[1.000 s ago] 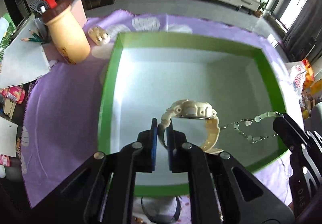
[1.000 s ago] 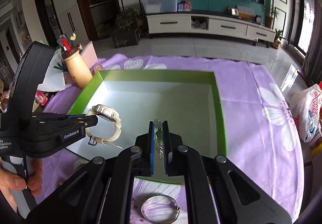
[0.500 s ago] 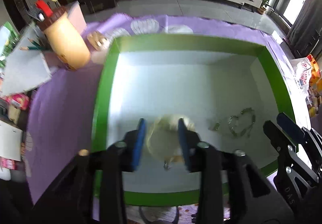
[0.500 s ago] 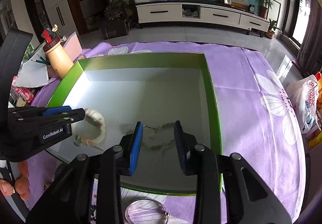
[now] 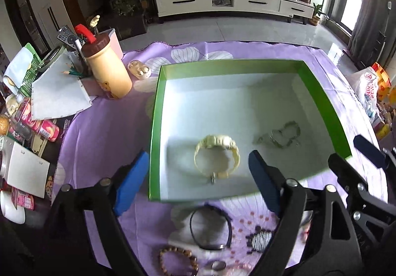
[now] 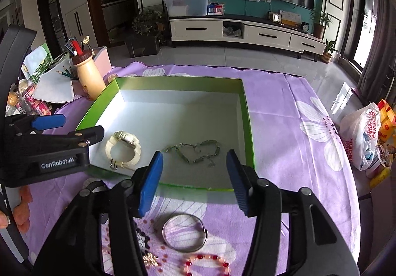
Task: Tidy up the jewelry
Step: 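Move both tools back from the box to the remaining jewelry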
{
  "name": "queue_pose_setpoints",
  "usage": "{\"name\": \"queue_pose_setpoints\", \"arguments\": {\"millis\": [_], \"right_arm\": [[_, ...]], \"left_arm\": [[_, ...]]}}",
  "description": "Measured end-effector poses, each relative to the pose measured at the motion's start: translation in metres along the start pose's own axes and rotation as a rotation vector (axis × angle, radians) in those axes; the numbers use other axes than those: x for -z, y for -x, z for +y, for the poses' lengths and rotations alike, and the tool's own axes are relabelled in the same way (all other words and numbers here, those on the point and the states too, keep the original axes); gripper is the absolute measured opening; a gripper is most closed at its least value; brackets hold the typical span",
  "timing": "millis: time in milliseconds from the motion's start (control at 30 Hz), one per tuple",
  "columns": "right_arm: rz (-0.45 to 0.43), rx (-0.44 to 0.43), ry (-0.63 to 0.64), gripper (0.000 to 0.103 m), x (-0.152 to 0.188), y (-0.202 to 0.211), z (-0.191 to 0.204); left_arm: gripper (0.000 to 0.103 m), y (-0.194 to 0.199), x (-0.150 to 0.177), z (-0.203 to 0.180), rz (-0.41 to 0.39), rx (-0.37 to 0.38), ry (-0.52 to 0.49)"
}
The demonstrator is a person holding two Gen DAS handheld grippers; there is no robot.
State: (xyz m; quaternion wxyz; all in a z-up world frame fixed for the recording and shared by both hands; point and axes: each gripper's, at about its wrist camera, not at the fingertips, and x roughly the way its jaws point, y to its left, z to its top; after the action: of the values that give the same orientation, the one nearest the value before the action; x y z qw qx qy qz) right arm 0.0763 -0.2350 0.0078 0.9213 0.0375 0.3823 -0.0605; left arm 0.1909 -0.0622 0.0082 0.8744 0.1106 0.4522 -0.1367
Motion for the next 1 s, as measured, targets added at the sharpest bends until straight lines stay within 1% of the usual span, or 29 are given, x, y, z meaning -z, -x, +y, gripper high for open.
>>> {"name": "queue_pose_setpoints", "arguments": {"millis": [33, 67, 100, 133, 267, 300, 367, 533, 667, 767, 933, 967, 1000], "right_arm": [[-0.003, 0.004, 0.004, 0.058, 0.001, 0.004, 0.001], [-0.005, 0.007, 0.007, 0.062, 0.004, 0.010, 0.003], [-0.009, 0.010, 0.006, 0.068, 0.006, 0.015, 0.004], [-0.013, 0.013, 0.004, 0.069, 0.008, 0.019, 0.004], [-0.013, 0.010, 0.004, 0.071, 0.022, 0.038, 0.007], [-0.011, 0.012, 0.008, 0.076, 0.026, 0.042, 0.009], [-0.008, 0.007, 0.015, 0.082, 0.038, 0.051, 0.011], [0.019, -0.030, -0.011, 0.083, 0.062, 0.070, 0.009], [0.036, -0.047, -0.027, 0.083, 0.077, 0.079, 0.005], [0.056, -0.072, -0.058, 0.083, 0.094, 0.083, -0.001], [0.093, -0.109, -0.103, 0.083, 0.118, 0.080, -0.006], [0.101, -0.120, -0.106, 0.083, 0.121, 0.079, -0.005], [0.108, -0.133, -0.105, 0.083, 0.125, 0.078, -0.003]], "left_arm": [[0.091, 0.005, 0.004, 0.000, -0.006, -0.001, -0.005], [0.094, 0.010, 0.009, 0.000, -0.014, -0.002, -0.011], [0.096, 0.017, 0.016, 0.001, -0.024, -0.007, -0.021], [0.098, 0.021, 0.021, 0.002, -0.031, -0.010, -0.025], [0.101, 0.044, 0.045, 0.008, -0.053, 0.009, -0.034], [0.101, 0.049, 0.052, 0.010, -0.053, 0.016, -0.036], [0.101, 0.056, 0.067, 0.017, -0.040, 0.024, -0.026], [0.101, 0.063, 0.094, 0.042, -0.007, 0.041, 0.032], [0.101, 0.064, 0.113, 0.063, 0.028, 0.096, 0.100], [0.101, 0.062, 0.127, 0.077, 0.042, 0.154, 0.151], [0.101, 0.055, 0.150, 0.084, 0.056, 0.231, 0.146], [0.101, 0.053, 0.153, 0.085, 0.070, 0.238, 0.141], [0.101, 0.048, 0.156, 0.084, 0.105, 0.227, 0.128]]}}
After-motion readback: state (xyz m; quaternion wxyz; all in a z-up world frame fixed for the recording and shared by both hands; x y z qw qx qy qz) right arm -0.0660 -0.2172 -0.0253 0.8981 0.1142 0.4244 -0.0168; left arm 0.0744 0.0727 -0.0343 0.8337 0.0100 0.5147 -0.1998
